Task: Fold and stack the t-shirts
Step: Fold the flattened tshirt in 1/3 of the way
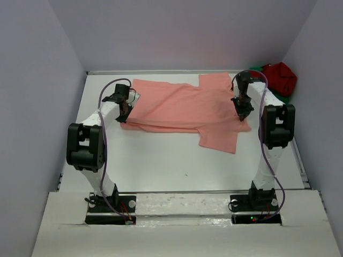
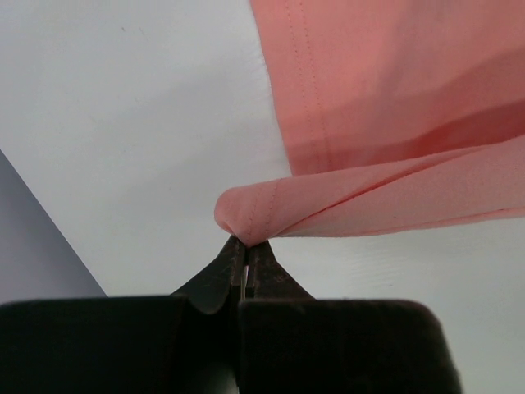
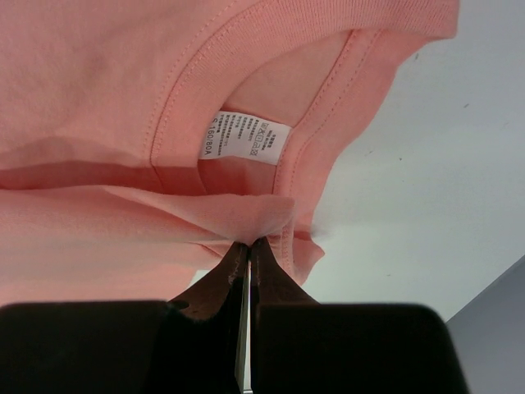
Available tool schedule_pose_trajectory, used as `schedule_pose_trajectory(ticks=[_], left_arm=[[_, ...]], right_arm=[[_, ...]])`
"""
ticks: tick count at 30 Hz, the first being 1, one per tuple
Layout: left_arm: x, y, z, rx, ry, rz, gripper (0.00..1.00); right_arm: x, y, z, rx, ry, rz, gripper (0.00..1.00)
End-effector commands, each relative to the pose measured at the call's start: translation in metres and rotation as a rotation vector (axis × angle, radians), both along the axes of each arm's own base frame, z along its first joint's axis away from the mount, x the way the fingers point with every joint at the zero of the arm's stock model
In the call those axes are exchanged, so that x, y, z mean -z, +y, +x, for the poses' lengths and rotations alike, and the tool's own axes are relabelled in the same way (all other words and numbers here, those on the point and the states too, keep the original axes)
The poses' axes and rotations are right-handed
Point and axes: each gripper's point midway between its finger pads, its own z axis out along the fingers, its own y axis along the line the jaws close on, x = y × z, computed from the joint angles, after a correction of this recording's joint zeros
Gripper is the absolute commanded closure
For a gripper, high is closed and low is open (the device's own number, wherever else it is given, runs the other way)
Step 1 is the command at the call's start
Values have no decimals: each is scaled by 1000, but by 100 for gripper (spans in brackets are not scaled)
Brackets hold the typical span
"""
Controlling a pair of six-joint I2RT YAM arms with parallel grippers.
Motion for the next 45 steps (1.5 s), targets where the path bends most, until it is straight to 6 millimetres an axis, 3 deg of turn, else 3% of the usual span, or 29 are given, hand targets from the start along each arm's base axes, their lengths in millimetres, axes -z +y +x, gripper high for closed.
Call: schedule_pose_trajectory(ticks=[1,10,15,16,18,19,22,24,27,31,41,45], left_arm=[[-18,4,16,-3,-51,29,100],[-10,6,12,-10,-52,36,100],[8,9,5,-6,-3,57,100],[11,10,5,-7,4,61,100],[13,8,7,-6,7,56,100],[14,7,7,-5,12,52,100],[12,7,10,-9,8,50,100],[12,7,10,-8,11,52,100],[12,7,9,-12,13,53,100],[10,5,8,-6,12,56,100],[17,-6,4,15,7,85,100],[24,-14,7,35,13,106,100]], right_arm=[[-9,-10,15,26,-44,-34,100],[-5,-6,19,30,-50,-8,100],[-3,-10,24,24,-52,-31,100],[-3,-13,26,28,-59,-50,95],[0,-13,28,26,-56,-52,60],[0,-13,29,27,-62,-53,49],[1,-17,32,28,-67,-72,33],[1,-17,34,26,-68,-77,31],[0,-22,36,27,-82,-101,18],[-13,-24,40,23,-122,-113,2],[-75,-33,40,6,-236,-160,0],[-102,-25,37,-12,-284,-114,0]])
